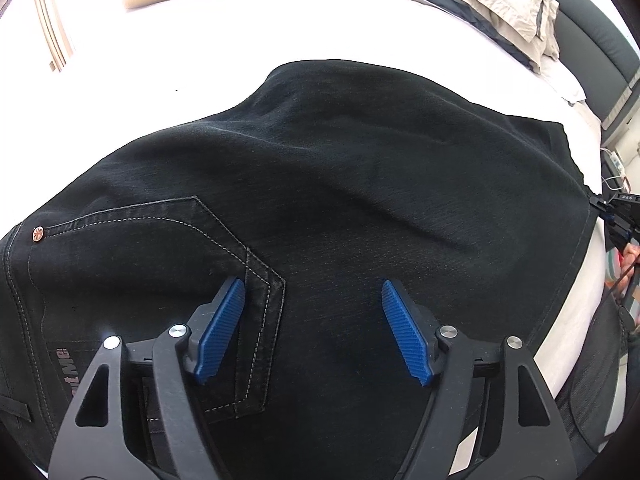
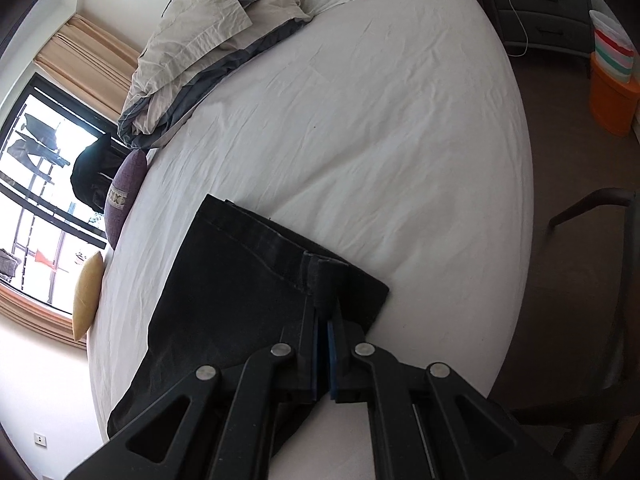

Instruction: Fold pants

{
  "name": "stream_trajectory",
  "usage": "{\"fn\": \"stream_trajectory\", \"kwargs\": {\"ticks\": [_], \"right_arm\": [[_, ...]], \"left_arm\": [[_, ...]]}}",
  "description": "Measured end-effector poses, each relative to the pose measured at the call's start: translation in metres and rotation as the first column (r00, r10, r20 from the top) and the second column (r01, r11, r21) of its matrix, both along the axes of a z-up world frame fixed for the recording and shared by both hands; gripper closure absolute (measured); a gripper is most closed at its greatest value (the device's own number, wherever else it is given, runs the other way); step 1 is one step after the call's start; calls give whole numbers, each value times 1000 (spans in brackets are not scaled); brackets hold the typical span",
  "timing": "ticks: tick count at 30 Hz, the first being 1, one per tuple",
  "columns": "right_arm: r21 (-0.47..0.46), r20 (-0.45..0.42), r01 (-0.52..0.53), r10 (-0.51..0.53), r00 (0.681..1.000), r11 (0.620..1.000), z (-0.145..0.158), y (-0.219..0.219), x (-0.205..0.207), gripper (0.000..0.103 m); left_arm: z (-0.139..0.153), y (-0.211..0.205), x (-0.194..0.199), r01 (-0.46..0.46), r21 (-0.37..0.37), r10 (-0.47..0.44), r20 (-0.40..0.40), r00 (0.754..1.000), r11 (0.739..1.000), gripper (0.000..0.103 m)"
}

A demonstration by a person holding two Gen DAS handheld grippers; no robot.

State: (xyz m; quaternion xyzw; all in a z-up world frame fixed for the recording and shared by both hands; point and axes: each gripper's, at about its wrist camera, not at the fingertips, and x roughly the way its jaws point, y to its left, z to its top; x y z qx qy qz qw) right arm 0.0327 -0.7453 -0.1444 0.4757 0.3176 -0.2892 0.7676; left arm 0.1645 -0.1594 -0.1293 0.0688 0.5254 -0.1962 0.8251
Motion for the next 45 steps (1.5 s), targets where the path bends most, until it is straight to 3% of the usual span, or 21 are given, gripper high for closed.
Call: {"fn": "stream_trajectory", "kwargs": {"ticks": [11, 15, 17, 19, 20, 21, 24, 26, 28, 29, 31, 33, 35, 37, 38, 39, 40, 41, 43, 45], "right_arm": [[-32, -29, -6, 5, 1000, 999, 0, -3, -4, 100], [-23, -28, -66, 65, 997, 998, -6, -7, -1, 101], [31, 13, -66, 66, 998, 997, -3, -16, -10, 97], [-17, -72, -24, 23, 997, 1000, 12, -19, -17, 69], [-78, -118, -3, -6, 993, 997, 24, -18, -19, 68], [-121, -99, -11, -1, 995, 993, 37, -15, -19, 68], [-135, -7, -161, 162, 987, 978, 69, 13, 12, 68], [-100, 87, -352, 361, 929, 931, 81, 53, 53, 68], [-58, 158, -556, 557, 815, 829, 84, 108, 102, 68], [-42, 189, -650, 645, 740, 758, 82, 140, 125, 68], [-2, 251, -819, 793, 556, 574, 74, 204, 168, 68], [25, 275, -902, 864, 421, 432, 62, 259, 204, 68], [90, 303, -941, 891, 339, 327, 41, 299, 236, 68], [151, 315, -949, 897, 311, 276, 16, 326, 265, 68], [178, 290, -944, 902, 320, 277, 3, 333, 277, 68], [196, 257, -935, 905, 340, 296, -10, 336, 287, 75], [217, 264, -923, 892, 368, 317, -20, 332, 295, 95], [238, 278, -904, 867, 414, 356, -27, 322, 301, 103], [255, 268, -840, 800, 537, 479, -33, 290, 300, 103], [224, 238, -785, 748, 619, 578, -25, 255, 290, 98]], "left_arm": [[1, 12, 0, 23, -16, -23, 20, 1000, 1000, 32], [-3, 12, -2, 53, -5, -53, 40, 998, 999, 25], [-4, 9, -4, 67, 9, -67, 47, 997, 998, 21], [-5, 9, -4, 68, 10, -68, 49, 996, 998, 20], [-4, 10, -4, 67, 8, -67, 48, 997, 998, 20], [-5, 10, -5, 66, 4, -67, 47, 997, 998, 20], [-3, 13, -7, 54, -12, -53, 46, 998, 998, 20], [1, 18, -8, 36, -37, -34, 45, 998, 999, 20], [5, 28, -12, 20, -63, -17, 46, 999, 998, 20], [6, 32, -13, 14, -71, -11, 48, 999, 997, 20], [7, 41, -15, 2, -78, 2, 55, 999, 997, 20], [5, 52, -17, -3, -86, 7, 52, 999, 996, 20], [5, 60, -21, 0, -101, 5, 55, 998, 995, 20], [4, 66, -25, 0, -114, 6, 57, 998, 994, 20], [4, 68, -28, 3, -114, 4, 60, 998, 993, 20], [3, 70, -30, 7, -110, 0, 66, 998, 994, 20], [1, 71, -33, 14, -106, -6, 73, 997, 994, 20], [1, 72, -35, 24, -101, -16, 83, 996, 995, 20], [0, 74, -39, 36, -94, -27, 96, 995, 995, 20], [0, 76, -41, 38, -92, -28, 102, 994, 995, 20]]}}
